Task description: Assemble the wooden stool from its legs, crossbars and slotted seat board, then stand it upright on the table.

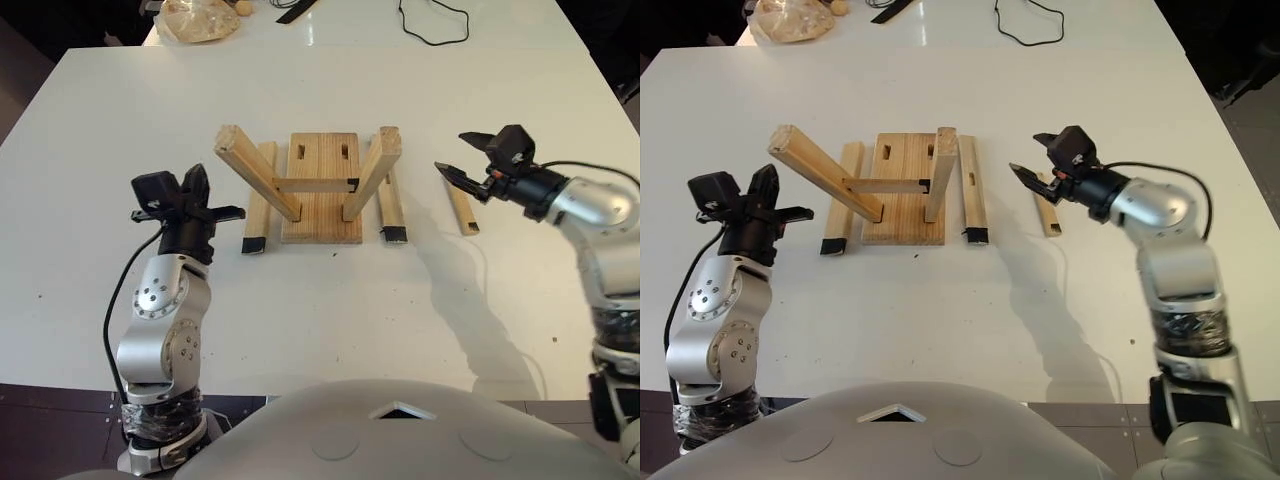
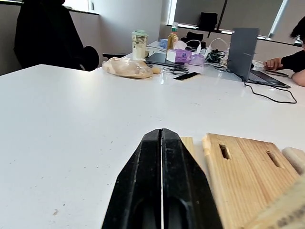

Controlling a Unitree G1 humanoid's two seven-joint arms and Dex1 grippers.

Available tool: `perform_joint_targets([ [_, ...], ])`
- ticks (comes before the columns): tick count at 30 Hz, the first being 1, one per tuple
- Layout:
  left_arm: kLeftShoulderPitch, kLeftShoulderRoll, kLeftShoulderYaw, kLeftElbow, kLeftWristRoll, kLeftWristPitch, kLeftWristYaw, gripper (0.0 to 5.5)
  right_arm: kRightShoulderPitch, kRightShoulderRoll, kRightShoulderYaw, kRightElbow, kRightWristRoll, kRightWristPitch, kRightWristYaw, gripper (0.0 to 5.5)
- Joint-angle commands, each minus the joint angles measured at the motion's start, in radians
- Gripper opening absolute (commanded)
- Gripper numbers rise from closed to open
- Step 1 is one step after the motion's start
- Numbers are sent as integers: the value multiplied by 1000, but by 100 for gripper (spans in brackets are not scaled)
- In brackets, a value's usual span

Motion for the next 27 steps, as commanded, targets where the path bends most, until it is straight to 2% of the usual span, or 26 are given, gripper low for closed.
perform_joint_targets([
  [1, -10, 17, -228, -114, 141, 16, -5, 0, 70, 345, 111, -179, -167, 104, -432, 220],
  [10, -39, -62, -290, -63, 248, 9, 42, 0, 83, 383, 289, -283, -330, 86, -482, 93],
  [16, -85, -101, -292, 47, 310, -31, 51, 0, 57, 425, 315, -220, -342, 100, -481, 3],
  [18, -96, -107, -287, 73, 325, -48, 49, 0, 42, 423, 318, -191, -352, 85, -477, 3],
  [22, -67, -125, -205, 50, 336, -53, 76, 0, 40, 404, 259, -175, -372, 68, -492, 3],
  [24, 13, -117, -157, -22, 347, -33, 83, 0, 82, 396, 183, -224, -360, 83, -499, 3],
  [27, 79, -131, -82, -86, 330, 4, 88, 0, 107, 489, 42, -292, -261, 177, -520, 3],
])
